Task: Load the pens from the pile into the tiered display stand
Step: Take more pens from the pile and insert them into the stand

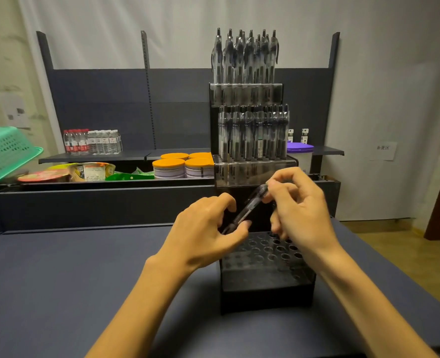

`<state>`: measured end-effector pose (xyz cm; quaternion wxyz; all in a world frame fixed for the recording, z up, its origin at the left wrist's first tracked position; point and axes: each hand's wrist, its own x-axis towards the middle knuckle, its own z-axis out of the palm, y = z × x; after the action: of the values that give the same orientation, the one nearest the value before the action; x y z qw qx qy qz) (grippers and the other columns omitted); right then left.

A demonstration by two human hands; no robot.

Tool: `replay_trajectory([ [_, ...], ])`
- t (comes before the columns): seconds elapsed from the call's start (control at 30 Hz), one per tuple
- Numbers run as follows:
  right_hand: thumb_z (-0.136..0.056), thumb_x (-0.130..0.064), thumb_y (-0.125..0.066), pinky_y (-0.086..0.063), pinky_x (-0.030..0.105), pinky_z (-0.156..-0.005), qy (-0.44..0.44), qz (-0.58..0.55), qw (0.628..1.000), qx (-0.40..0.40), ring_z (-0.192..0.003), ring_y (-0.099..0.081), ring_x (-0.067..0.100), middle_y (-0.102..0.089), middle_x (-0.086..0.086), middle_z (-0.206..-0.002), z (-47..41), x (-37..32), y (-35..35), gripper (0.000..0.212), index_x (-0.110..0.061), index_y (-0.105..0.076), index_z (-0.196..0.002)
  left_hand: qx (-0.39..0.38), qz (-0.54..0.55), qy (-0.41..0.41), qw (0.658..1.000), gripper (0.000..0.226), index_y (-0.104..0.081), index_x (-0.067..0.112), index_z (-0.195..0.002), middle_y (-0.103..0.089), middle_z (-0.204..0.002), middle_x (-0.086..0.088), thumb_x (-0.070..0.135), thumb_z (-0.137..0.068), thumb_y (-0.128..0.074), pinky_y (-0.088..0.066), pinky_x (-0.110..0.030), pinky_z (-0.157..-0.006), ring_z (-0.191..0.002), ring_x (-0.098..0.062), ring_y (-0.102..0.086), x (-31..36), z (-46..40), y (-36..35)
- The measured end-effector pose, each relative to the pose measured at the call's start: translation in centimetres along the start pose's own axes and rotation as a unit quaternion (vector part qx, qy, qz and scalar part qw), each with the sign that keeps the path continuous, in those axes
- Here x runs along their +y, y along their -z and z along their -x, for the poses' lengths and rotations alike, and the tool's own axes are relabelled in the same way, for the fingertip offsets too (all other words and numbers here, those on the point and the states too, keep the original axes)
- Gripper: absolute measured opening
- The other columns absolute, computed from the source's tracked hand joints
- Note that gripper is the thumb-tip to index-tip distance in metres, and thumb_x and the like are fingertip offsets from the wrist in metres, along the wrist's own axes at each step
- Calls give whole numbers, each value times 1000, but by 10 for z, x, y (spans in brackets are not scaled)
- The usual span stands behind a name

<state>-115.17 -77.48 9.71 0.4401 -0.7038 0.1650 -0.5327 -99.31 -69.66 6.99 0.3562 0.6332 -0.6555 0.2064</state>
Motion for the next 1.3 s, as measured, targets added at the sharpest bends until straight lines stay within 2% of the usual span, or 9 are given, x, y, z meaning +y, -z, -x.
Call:
replay_trajectory([
  [0.2,-100,-22,-47,-35,19,-33,23,-10,999,44,-35,-51,16,-63,13,-81,-11,-4,8,13,-23,-49,-87,34,-65,-6,997,38,-46,25,-75,-36,-56,13,62,-82,-43,-33,-23,-46,-55,-5,-41,2,4,0],
  [0.33,-101,-25,-45,-34,18,-33,60,14,996,69,-34,-50,14,-60,16,-80,-19,-9,15,14,-28,-48,-88,54,-139,-20,989,39,-42,25,-61,-42,-50,11,58,-81,-46,-27,-21,-39,-45,-6,-41,1,7,1],
  [0.43,-100,-26,-47,-36,19,-34,68,43,995,62,-35,-52,13,-60,11,-80,-23,-8,17,12,-29,-49,-89,49,-154,-29,986,40,-37,26,-57,-38,-45,12,56,-81,-47,-18,-16,-40,-40,-5,-33,0,10,0],
  [0.57,-99,-24,-51,-37,18,-35,55,73,995,41,-36,-53,14,-58,1,-76,-24,-1,13,11,-27,-52,-88,46,-154,-27,987,40,-38,24,-56,-38,-43,10,55,-81,-48,-25,-19,-39,-39,-7,-34,-2,12,-4],
  [0.7,-98,-26,-53,-39,20,-35,49,82,995,31,-37,-54,15,-59,2,-76,-25,1,13,6,-23,-55,-93,52,-148,-29,987,40,-40,23,-55,-37,-43,10,52,-82,-48,-30,-21,-38,-38,-6,-35,-3,13,-4],
  [0.93,-96,-24,-56,-40,18,-37,43,102,994,16,-40,-55,12,-62,3,-77,-23,5,13,7,-18,-58,-95,61,-136,-40,988,40,-39,24,-54,-35,-42,11,49,-84,-49,-27,-19,-38,-37,-6,-34,-4,13,-3],
  [1.13,-89,-19,-67,-45,13,-42,30,155,987,27,-61,-60,11,-66,-2,-84,-19,12,9,5,-17,-66,-93,62,-135,-44,988,39,-40,24,-54,-37,-42,12,48,-84,-49,-28,-19,-38,-37,-6,-36,-5,11,-2],
  [1.2,-87,-18,-69,-45,13,-42,36,159,986,39,-64,-60,12,-64,-4,-84,-21,11,9,12,-20,-63,-97,62,-133,-45,988,40,-41,24,-54,-39,-42,11,48,-85,-48,-32,-21,-37,-37,-6,-38,-6,12,-2],
  [1.3,-87,-20,-71,-50,18,-47,52,184,981,25,-65,-61,8,-66,-7,-83,-22,10,8,8,-22,-67,-93,62,-134,-43,988,41,-43,23,-53,-40,-42,11,48,-85,-48,-35,-23,-36,-36,-7,-39,-7,13,0],
])
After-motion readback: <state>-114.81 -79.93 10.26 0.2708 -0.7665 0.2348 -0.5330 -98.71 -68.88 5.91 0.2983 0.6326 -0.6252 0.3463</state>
